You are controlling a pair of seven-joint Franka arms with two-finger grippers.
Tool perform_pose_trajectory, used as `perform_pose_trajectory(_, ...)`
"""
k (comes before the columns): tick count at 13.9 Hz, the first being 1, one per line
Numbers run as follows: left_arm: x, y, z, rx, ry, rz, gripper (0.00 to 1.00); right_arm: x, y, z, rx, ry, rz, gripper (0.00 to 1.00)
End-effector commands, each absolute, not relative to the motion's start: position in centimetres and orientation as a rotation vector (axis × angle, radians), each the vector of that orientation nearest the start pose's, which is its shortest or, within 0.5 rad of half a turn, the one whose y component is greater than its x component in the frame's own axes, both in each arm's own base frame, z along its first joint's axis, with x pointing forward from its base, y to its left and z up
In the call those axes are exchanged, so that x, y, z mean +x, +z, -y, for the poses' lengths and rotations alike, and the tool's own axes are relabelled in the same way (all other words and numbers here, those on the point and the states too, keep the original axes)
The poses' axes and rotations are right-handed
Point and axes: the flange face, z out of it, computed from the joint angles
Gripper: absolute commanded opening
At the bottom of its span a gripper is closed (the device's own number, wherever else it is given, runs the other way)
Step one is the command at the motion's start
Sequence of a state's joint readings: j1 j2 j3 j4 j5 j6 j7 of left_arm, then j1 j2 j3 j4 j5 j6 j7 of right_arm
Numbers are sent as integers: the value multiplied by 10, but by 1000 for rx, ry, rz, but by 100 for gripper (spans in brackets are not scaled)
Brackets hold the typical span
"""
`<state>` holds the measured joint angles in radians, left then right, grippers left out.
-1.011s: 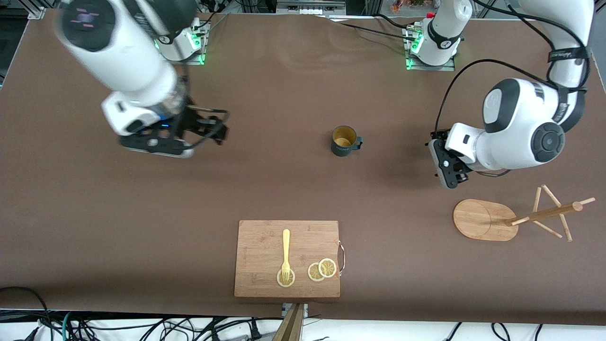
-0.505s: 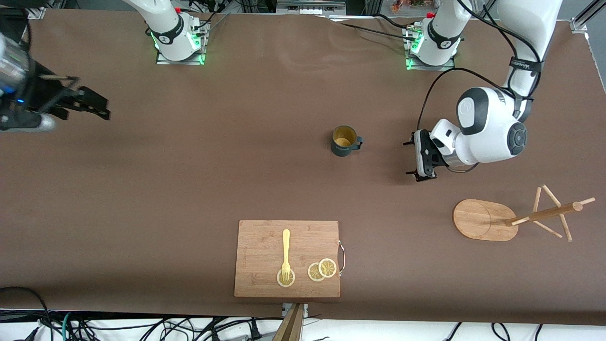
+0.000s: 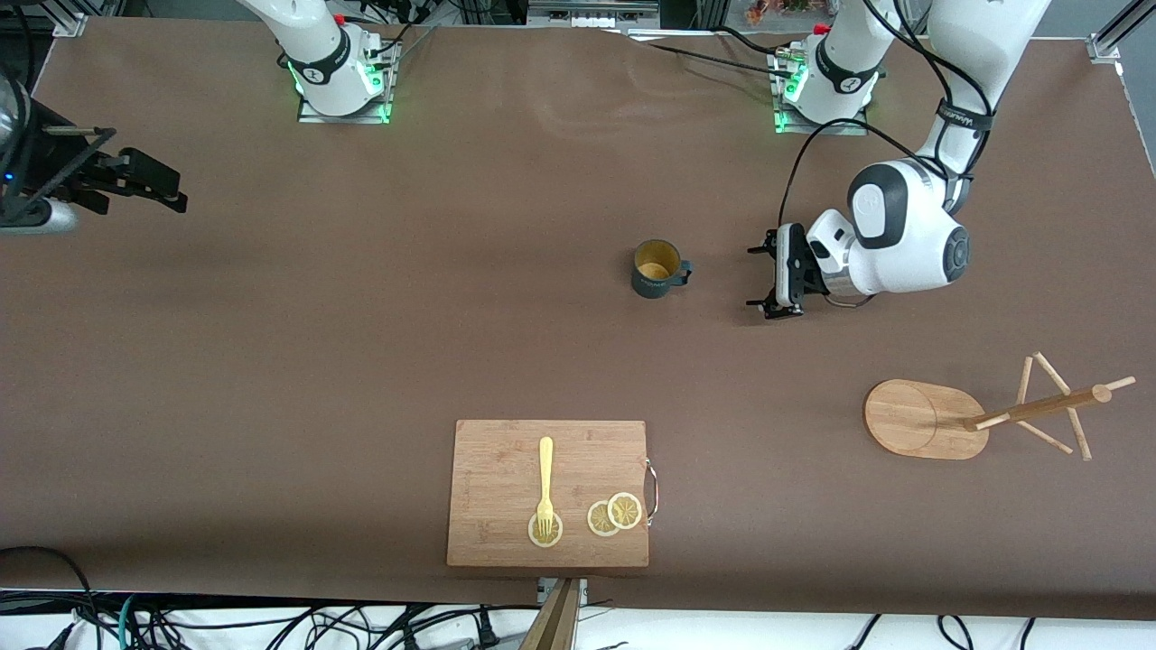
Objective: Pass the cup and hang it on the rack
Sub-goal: 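Open the right gripper while the left gripper approaches the mug handle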
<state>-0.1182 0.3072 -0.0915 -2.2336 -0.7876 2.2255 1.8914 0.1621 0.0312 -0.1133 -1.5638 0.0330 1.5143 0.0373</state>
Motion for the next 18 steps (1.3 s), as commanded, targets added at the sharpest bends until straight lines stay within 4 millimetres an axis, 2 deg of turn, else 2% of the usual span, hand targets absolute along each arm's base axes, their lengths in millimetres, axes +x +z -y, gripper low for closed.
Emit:
perform_pose_trajectory(1, 490, 196, 132, 1781, 393, 1715, 100, 550, 586, -35, -3109, 99, -8, 100)
perform_pose_trajectory(2, 488, 185, 132, 1794, 426, 1685, 100, 550, 585, -37, -3110, 104, -22, 100)
perform_pose_trajectory(4, 482, 176, 134, 1783, 486, 1668, 100, 548, 586, -44, -3113, 112, -48, 100)
perform_pose_trajectory(7, 466, 155, 143, 1818, 482, 1573, 100, 549, 585, -53, -3114, 108, -48, 100)
perform_pose_trajectory(8, 463, 156, 155, 1799, 494, 1593, 100, 549, 585, -53, -3114, 108, -48, 100)
perform_pose_trajectory(10, 462, 154, 159, 1795, 529, 1626, 100, 548, 585, -56, -3114, 108, -43, 100)
perform_pose_trajectory(16, 448, 127, 177, 1759, 606, 1632, 100, 547, 584, -63, -3115, 117, -19, 100)
perform_pose_trajectory(18, 447, 127, 186, 1755, 603, 1651, 100, 547, 584, -62, -3115, 120, -22, 100)
